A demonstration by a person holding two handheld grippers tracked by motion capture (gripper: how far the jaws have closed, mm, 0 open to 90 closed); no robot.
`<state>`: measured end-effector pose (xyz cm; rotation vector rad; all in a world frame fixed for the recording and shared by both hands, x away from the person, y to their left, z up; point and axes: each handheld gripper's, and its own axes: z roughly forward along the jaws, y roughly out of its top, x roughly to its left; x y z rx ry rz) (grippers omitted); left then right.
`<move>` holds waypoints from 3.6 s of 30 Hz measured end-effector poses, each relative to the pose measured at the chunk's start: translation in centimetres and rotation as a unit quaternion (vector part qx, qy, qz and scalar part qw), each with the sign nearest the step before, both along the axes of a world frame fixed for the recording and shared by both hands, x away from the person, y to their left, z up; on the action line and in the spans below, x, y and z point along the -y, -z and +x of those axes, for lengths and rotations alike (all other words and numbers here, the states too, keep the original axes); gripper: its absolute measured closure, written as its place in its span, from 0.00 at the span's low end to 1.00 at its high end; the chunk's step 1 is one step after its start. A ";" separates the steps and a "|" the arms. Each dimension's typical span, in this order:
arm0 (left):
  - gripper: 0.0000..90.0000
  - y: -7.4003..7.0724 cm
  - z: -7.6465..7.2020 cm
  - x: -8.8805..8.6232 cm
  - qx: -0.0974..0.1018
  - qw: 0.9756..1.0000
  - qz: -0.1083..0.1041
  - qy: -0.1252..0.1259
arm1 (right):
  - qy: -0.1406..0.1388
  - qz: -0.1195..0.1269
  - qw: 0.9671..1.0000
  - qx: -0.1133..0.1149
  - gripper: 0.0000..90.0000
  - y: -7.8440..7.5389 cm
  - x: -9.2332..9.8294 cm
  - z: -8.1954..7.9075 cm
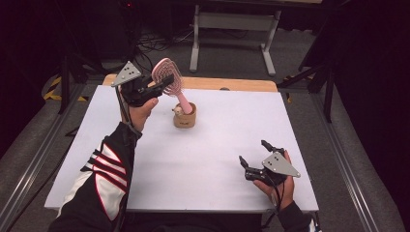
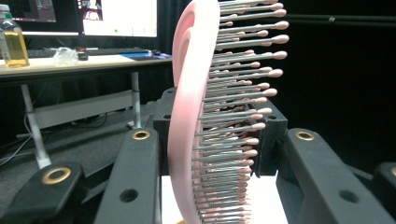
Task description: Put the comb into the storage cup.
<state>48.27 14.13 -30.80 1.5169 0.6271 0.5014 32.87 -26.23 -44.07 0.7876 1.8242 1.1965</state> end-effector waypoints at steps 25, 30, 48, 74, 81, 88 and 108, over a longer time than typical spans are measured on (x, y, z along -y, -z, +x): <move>0.70 2.7 4.2 2.5 -0.047 0.998 0.023 -0.037 | -0.007 -0.005 1.000 -0.004 0.12 0.2 -0.2 0.1; 0.70 3.4 4.5 2.7 -0.057 0.997 0.025 -0.039 | -0.008 -0.005 1.000 -0.004 0.12 0.3 -0.2 0.2; 0.70 5.6 5.0 3.3 -0.079 0.996 0.028 -0.042 | -0.010 -0.009 1.000 -0.007 0.12 0.3 -0.2 0.2; 0.66 6.8 5.8 1.9 -0.099 0.992 0.002 -0.075 | -0.015 -0.018 1.000 -0.014 0.12 0.5 -0.7 0.3; 0.64 7.1 6.0 1.4 -0.106 0.991 0.002 -0.081 | -0.014 -0.017 1.000 -0.012 0.12 0.5 -0.8 0.4; 0.60 7.5 6.3 0.7 -0.114 0.989 0.001 -0.094 | -0.014 -0.019 1.000 -0.013 0.12 0.5 -0.8 0.4; 0.53 7.4 6.2 -0.6 -0.116 0.987 0.015 -0.107 | -0.011 -0.015 1.000 -0.010 0.12 0.4 -0.7 0.3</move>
